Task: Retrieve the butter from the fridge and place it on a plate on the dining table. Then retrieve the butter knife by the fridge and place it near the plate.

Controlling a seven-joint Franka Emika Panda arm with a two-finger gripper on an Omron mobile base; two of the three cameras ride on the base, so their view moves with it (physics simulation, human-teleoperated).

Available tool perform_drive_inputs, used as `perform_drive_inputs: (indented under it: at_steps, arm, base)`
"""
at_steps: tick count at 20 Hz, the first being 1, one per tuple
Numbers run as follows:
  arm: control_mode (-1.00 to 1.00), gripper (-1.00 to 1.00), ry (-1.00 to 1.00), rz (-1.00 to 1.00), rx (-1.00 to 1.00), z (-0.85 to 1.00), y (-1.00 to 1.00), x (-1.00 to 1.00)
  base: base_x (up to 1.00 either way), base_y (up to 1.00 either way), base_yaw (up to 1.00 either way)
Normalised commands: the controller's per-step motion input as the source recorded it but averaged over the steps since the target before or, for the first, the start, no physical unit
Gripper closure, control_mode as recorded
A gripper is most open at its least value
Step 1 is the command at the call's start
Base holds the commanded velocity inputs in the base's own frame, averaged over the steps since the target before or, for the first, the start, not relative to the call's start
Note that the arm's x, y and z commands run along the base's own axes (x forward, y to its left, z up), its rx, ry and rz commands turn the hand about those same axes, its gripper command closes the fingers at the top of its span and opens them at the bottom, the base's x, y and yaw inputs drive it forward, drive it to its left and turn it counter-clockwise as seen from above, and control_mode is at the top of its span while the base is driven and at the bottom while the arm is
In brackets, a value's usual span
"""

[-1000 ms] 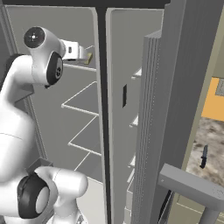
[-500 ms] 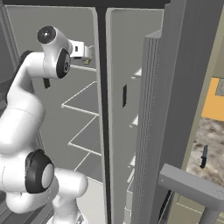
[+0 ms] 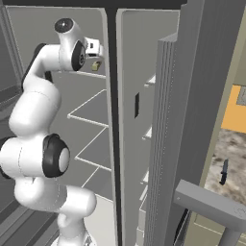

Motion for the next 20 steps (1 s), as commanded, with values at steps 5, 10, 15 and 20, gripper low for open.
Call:
perform_drive_inputs:
  at_steps: [5, 10, 15, 20]
  arm:
    - [-1.0, -1.0, 0.11, 0.0, 0.0, 0.0, 0.01, 0.54]
    - [-1.0, -1.0, 0.15, 0.0, -0.01, -0.01, 0.06, 0.42]
    - [-1.0, -1.0, 0.13, 0.0, 0.0, -0.12, 0.06, 0.35]
    - [-1.0, -1.0, 0.1, 0.0, 0.0, -0.23, 0.02, 0.23]
  base:
    - [0.0, 0.0, 0.0]
    - [0.0, 0.0, 0.0]
    - [0.0, 0.0, 0.0]
    - [0.0, 0.0, 0.0]
